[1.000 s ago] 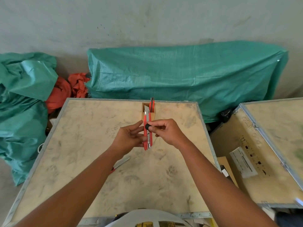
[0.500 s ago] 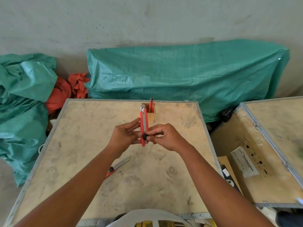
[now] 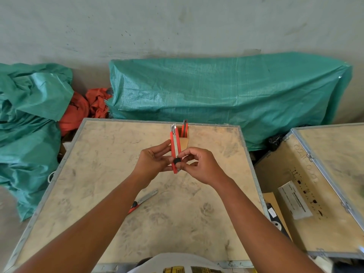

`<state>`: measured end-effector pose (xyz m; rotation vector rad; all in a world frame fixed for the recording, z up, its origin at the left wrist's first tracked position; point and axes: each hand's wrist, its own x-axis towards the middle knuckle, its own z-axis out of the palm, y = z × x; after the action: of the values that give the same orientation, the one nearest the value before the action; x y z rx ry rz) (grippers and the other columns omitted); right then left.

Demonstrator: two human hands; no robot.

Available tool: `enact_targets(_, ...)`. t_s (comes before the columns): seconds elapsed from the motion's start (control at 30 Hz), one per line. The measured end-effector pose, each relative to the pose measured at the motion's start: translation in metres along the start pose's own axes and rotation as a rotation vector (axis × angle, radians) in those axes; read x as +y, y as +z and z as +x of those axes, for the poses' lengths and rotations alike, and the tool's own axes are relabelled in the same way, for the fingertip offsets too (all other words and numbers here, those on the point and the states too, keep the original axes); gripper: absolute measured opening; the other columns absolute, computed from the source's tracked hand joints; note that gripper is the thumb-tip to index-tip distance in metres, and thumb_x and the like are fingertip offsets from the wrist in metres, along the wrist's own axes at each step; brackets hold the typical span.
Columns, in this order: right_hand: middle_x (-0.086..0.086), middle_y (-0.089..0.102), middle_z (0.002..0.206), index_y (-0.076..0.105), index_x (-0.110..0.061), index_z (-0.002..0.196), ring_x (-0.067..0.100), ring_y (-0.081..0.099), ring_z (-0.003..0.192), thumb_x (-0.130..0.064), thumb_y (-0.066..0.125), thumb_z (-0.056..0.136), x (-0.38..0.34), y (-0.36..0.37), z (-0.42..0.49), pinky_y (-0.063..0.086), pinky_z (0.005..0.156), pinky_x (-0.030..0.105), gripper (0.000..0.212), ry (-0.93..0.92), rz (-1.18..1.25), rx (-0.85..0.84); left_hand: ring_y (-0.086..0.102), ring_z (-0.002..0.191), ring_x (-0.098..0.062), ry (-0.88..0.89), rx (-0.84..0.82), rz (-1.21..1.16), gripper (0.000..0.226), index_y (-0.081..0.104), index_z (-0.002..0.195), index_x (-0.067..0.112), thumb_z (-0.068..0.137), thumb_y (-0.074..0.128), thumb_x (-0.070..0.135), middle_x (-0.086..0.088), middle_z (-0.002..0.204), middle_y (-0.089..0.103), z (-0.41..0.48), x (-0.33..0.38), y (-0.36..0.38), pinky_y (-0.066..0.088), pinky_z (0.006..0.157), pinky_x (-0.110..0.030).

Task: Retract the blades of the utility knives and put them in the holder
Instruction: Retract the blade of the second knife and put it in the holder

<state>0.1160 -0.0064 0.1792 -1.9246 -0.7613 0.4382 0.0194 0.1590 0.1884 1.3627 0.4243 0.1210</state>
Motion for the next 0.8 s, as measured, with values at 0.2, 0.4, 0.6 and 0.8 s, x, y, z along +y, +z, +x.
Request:
enact_targets(0.2, -0.005, 0.076, 0.104, 0.079, -0.019, 0.106, 0.005, 0.072, 0.091, -0.021, 0.086, 0.080, -0.0003, -0.0022, 0.0007, 0.061, 0.077, 0.024, 0.027, -0.031, -0.015, 0.024, 0.077, 0.096, -0.024, -0.004, -0.005, -0.013, 0.053, 0.062, 0.135, 0.015, 0.087, 0.067, -0.006, 0.000, 0.130, 0.069, 0.0005, 0.0040, 0.0016, 0.064, 0.071, -0.037)
enact_targets(0.4, -0.008, 0.076, 0.106, 0.075, -0.025, 0.117, 0.006, 0.072, 0.091, -0.020, 0.085, 0.081, -0.0024, -0.0048, 0.0022, 0.061, 0.076, 0.022, 0.038, -0.023, 0.026, -0.001, 0.077, 0.096, -0.025, -0.009, 0.004, -0.022, 0.053, 0.061, 0.135, 0.012, 0.086, 0.067, -0.008, -0.001, 0.131, 0.068, 0.0041, 0.0059, 0.0028, 0.064, 0.072, -0.039)
enact_targets(0.6, -0.006, 0.076, 0.101, 0.078, -0.017, 0.103, 0.005, 0.073, 0.088, -0.019, 0.085, 0.080, -0.0015, -0.0060, 0.0023, 0.061, 0.074, 0.022, 0.024, -0.036, 0.016, 0.064, 0.077, 0.096, -0.027, -0.035, 0.001, -0.059, 0.051, 0.063, 0.133, 0.014, 0.086, 0.068, -0.006, -0.001, 0.130, 0.069, 0.0070, 0.0068, 0.0056, 0.064, 0.074, -0.042)
enact_targets(0.8, -0.006, 0.076, 0.100, 0.078, -0.018, 0.102, 0.002, 0.072, 0.086, -0.023, 0.086, 0.079, 0.0019, -0.0033, 0.0044, 0.057, 0.069, 0.016, 0.025, -0.032, 0.038, 0.072, 0.077, 0.096, -0.027, -0.025, -0.001, -0.016, 0.051, 0.063, 0.132, 0.014, 0.086, 0.068, -0.007, 0.000, 0.129, 0.069, 0.0097, 0.0072, 0.0040, 0.064, 0.074, -0.042)
